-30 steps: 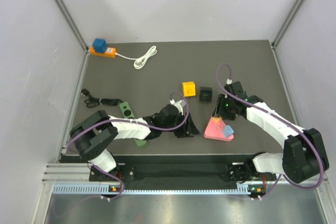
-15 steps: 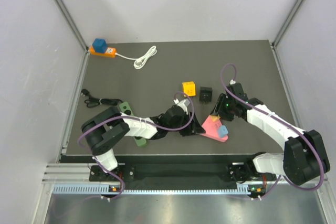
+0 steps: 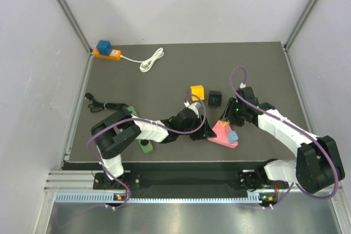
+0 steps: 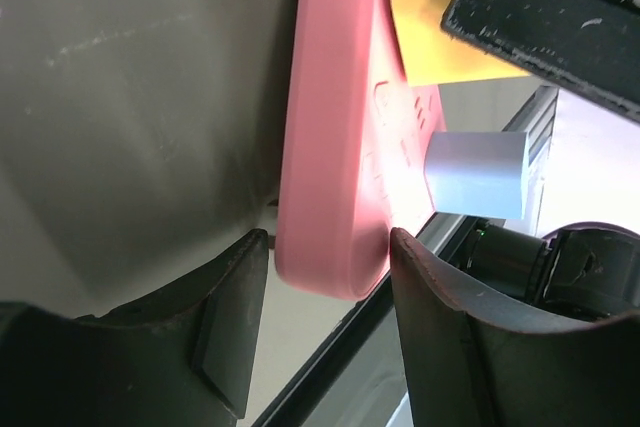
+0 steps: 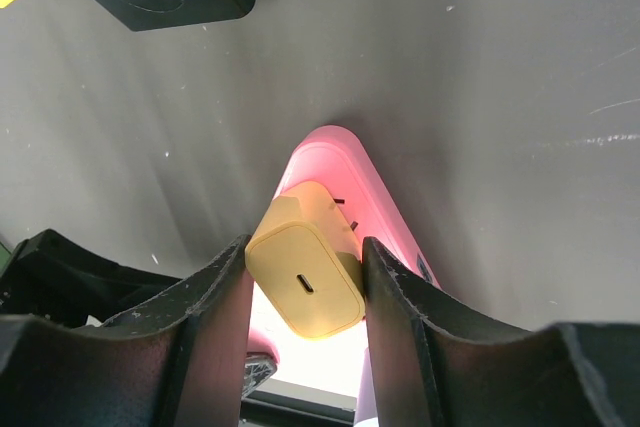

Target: Pull the plug off the socket

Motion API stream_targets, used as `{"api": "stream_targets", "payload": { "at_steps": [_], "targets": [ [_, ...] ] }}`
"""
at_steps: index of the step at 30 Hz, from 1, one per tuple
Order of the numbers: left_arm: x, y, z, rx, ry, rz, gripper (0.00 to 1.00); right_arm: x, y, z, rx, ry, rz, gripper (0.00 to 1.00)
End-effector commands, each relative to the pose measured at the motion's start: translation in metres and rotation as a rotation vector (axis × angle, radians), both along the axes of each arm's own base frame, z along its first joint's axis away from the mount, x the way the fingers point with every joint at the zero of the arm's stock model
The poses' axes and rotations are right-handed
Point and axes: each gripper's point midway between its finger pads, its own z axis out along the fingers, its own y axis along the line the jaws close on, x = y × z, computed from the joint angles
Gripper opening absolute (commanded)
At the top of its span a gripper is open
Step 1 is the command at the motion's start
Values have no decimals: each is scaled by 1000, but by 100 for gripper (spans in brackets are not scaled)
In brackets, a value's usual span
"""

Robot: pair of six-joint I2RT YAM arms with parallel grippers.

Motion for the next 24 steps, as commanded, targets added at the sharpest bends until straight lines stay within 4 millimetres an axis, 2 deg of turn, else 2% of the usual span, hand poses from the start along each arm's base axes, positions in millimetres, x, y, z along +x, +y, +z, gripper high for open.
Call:
{"api": "stream_targets", "payload": {
  "at_steps": [1, 3, 5, 6, 7, 9, 10, 12, 13, 16, 24],
  "targets": [
    [12, -16, 22, -72, -40, -4, 56, -3, 8, -1, 12, -1, 35, 18],
    [15, -17, 21, -70, -38, -1, 56, -4, 10, -1, 9, -4, 48, 18],
    [17, -16, 19, -61, -23, 6, 50, -4, 9, -3, -6, -8, 66, 21],
    [18, -13, 13, -44, -4, 13, 45, -5, 10, -4, -12, -8, 81, 23],
    [18, -11, 12, -39, 6, 13, 30, -5, 9, -3, -27, -18, 104, 30],
    [18, -7, 7, -23, 25, 18, 18, -6, 7, -4, -54, -24, 138, 39],
    [17, -5, 5, -15, 37, 14, 10, -4, 4, -2, -83, -43, 158, 48],
    [13, -2, 2, -5, 52, 9, 1, -4, 2, 1, -107, -62, 187, 56],
    [11, 1, -1, 6, 63, 7, 0, -2, 1, 4, -122, -83, 216, 62],
    [6, 4, -5, 19, 82, -2, 0, 1, 1, 11, -144, -113, 266, 68],
    [1, 9, -14, 48, 108, -8, 0, 8, -2, 10, -179, -138, 282, 65]
  ]
}}
